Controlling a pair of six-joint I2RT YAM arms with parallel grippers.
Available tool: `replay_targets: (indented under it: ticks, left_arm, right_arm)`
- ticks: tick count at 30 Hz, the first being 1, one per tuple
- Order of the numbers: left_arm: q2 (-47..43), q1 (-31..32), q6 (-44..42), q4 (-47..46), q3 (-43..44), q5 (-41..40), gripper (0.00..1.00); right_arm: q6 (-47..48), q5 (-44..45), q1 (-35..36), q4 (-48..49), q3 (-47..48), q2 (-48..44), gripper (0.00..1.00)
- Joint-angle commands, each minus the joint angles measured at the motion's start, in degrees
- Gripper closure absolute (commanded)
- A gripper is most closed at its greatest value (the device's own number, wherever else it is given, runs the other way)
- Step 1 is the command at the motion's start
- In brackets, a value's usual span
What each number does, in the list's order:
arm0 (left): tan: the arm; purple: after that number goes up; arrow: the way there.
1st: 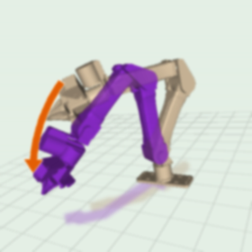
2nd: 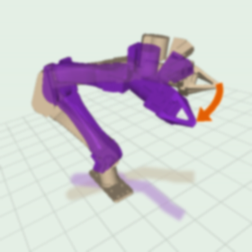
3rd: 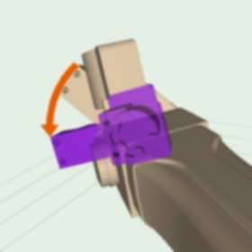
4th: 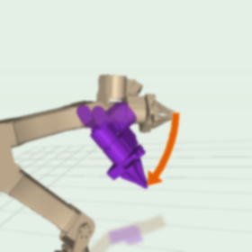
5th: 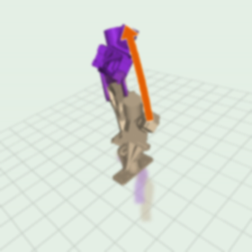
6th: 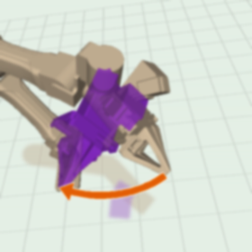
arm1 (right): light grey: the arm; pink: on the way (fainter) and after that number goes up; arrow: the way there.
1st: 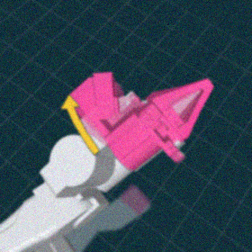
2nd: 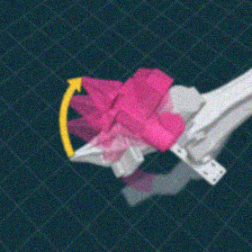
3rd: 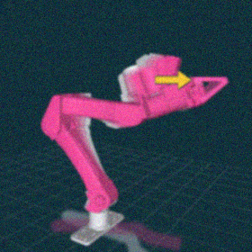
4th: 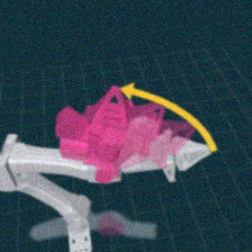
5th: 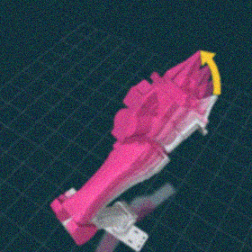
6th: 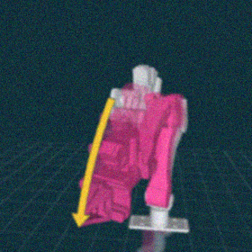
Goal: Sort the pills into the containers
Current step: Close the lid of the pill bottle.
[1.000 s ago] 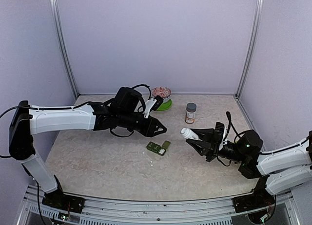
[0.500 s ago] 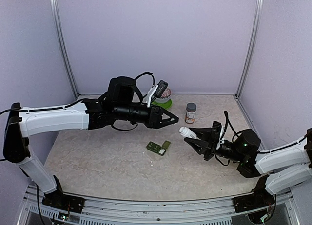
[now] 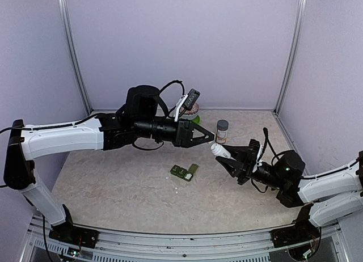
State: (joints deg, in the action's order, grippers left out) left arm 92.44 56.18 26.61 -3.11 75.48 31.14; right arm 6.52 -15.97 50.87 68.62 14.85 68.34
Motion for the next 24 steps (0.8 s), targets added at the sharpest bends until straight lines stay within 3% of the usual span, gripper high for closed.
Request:
replay_targets:
  ticks: [1,24]
  left_arm:
    - [1.2,0.5,0.5,0.6,1.7,0.9,0.72]
    - [3.6,1.4,3.4,-3.2,0.6,4.8,0.72]
  right_arm:
    - [0.9,1.8,0.6,0.2,1.1,-1.6,0.75]
    - [1.9,1.7,1.3,0.5,2.5,-1.1,0.75]
